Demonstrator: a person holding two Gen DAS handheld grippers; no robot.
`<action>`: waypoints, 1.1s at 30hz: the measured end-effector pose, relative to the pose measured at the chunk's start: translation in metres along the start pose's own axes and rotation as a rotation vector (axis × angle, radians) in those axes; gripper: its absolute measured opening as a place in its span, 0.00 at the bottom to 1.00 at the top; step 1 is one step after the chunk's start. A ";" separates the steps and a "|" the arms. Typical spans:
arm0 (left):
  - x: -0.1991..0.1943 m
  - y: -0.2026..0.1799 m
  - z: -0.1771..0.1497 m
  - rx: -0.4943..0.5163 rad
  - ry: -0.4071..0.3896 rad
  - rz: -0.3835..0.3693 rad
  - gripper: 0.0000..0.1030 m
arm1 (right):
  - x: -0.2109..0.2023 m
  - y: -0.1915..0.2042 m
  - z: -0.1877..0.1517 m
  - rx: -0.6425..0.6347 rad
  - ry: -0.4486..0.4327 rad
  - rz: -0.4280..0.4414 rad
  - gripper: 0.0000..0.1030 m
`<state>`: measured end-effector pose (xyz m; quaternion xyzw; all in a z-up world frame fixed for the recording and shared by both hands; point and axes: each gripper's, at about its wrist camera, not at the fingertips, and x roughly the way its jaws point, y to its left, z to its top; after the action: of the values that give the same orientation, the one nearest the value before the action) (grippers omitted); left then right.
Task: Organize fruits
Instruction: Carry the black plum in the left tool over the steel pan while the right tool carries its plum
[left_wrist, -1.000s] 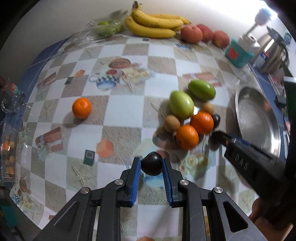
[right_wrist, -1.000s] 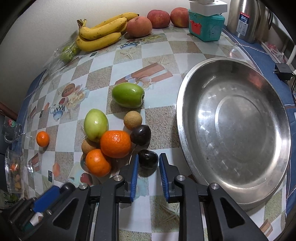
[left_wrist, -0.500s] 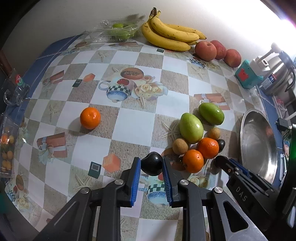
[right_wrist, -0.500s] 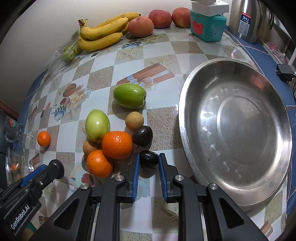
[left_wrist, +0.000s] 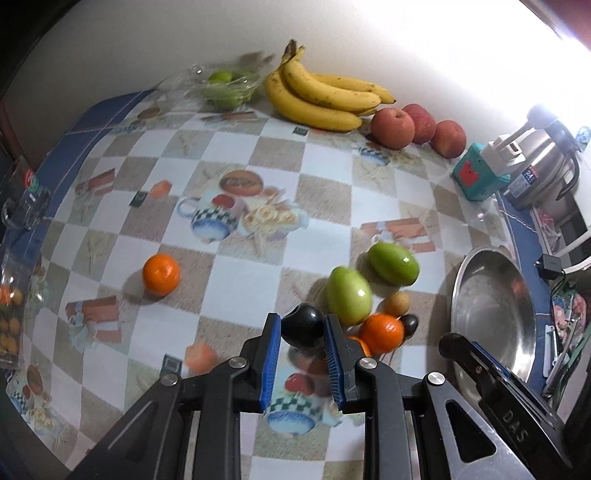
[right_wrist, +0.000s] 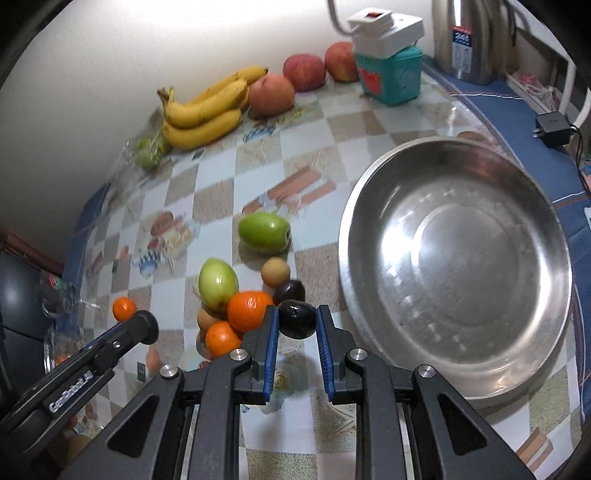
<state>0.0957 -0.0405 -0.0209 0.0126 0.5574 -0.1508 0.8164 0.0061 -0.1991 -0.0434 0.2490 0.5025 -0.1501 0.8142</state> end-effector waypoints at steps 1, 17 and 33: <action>0.001 -0.005 0.003 0.006 -0.003 -0.004 0.25 | -0.002 -0.002 0.001 0.010 -0.007 0.000 0.20; 0.011 -0.113 0.013 0.204 -0.026 -0.124 0.25 | -0.033 -0.101 0.020 0.241 -0.134 -0.205 0.21; 0.042 -0.197 -0.032 0.440 0.049 -0.186 0.25 | -0.029 -0.160 0.020 0.370 -0.103 -0.297 0.21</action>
<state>0.0295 -0.2323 -0.0428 0.1426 0.5295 -0.3427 0.7628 -0.0712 -0.3432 -0.0511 0.3093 0.4552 -0.3702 0.7484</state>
